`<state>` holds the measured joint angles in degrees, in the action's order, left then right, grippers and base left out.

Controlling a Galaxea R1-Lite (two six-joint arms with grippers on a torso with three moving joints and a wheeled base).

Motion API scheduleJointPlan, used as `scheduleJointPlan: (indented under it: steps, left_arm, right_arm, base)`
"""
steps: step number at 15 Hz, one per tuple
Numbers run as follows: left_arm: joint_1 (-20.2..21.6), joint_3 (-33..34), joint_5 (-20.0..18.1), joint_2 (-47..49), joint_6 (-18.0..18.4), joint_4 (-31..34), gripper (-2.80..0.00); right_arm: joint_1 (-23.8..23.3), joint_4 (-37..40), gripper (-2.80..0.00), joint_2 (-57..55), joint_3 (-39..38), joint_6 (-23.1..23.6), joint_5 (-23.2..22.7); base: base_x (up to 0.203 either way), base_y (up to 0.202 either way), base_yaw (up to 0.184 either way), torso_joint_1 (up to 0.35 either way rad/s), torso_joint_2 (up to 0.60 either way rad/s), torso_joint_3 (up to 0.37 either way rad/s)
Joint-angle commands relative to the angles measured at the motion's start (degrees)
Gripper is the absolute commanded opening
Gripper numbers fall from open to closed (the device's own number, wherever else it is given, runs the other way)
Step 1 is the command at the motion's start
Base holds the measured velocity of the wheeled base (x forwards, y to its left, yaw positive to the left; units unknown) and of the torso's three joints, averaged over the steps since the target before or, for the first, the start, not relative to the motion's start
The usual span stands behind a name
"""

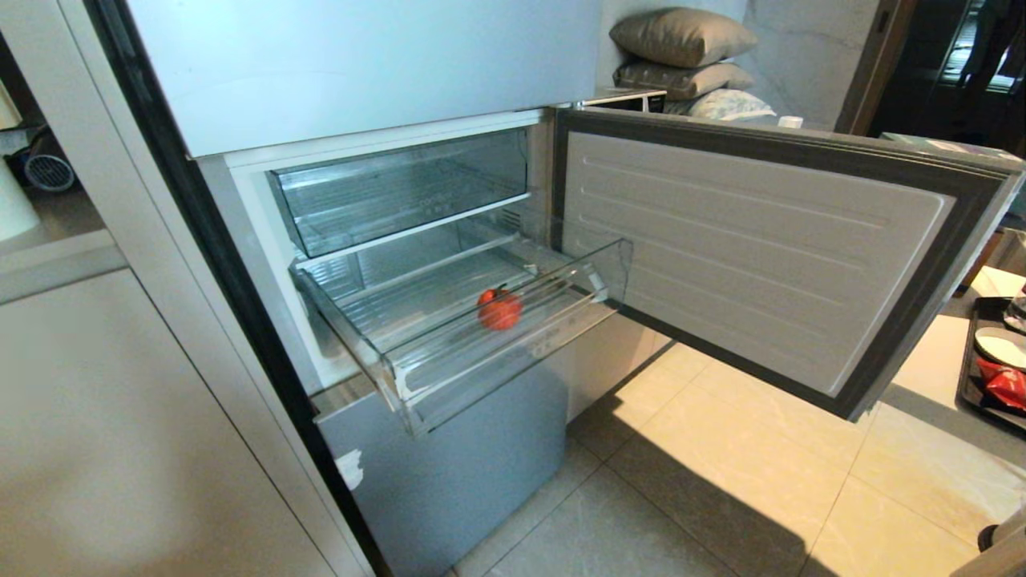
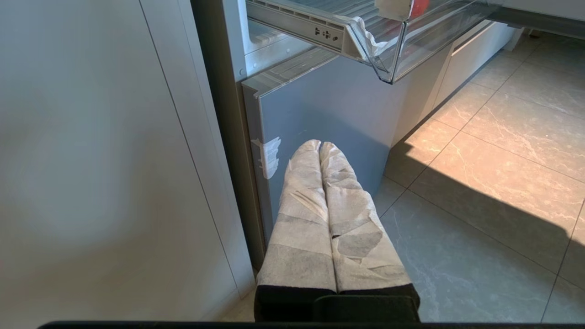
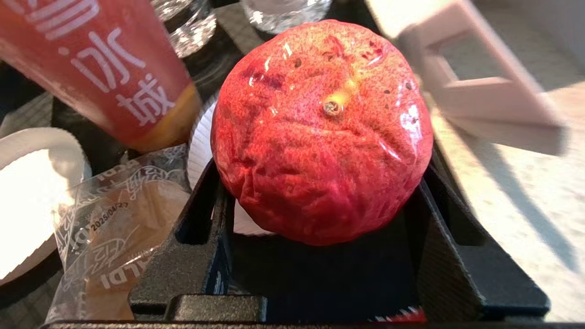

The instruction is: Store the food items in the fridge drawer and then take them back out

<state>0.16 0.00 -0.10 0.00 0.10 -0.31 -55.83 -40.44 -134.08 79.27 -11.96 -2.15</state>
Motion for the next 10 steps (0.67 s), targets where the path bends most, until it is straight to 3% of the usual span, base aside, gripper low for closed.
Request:
scheduleJointPlan:
  steps: [1,2,3,10]
  left_arm:
    - [0.02,0.09,0.01,0.09,-0.01,-0.04,-2.80]
    - [0.02,0.09,0.01,0.09,-0.01,-0.04,-2.80]
    - [0.02,0.09,0.01,0.09,-0.01,-0.04,-2.80]
    - [0.02,0.09,0.01,0.09,-0.01,-0.04,-2.80]
  right_arm:
    - [0.02,-0.25,-2.80,-1.00,0.97,-0.08,-0.40]
    - [0.02,-0.25,-2.80,-0.87,1.06,-0.12,-0.40]
    - [0.02,-0.25,0.00,-0.77,1.10,-0.12,-0.40]
    - [0.02,-0.17,0.00,1.79,0.38,-0.17,-0.68]
  base:
    - [0.000,0.000,0.000,0.000,0.00,0.000]
    - [0.000,0.000,0.000,0.000,0.00,0.000]
    - [0.000,0.000,0.000,0.000,0.00,0.000]
    - [0.000,0.000,0.000,0.000,0.00,0.000]
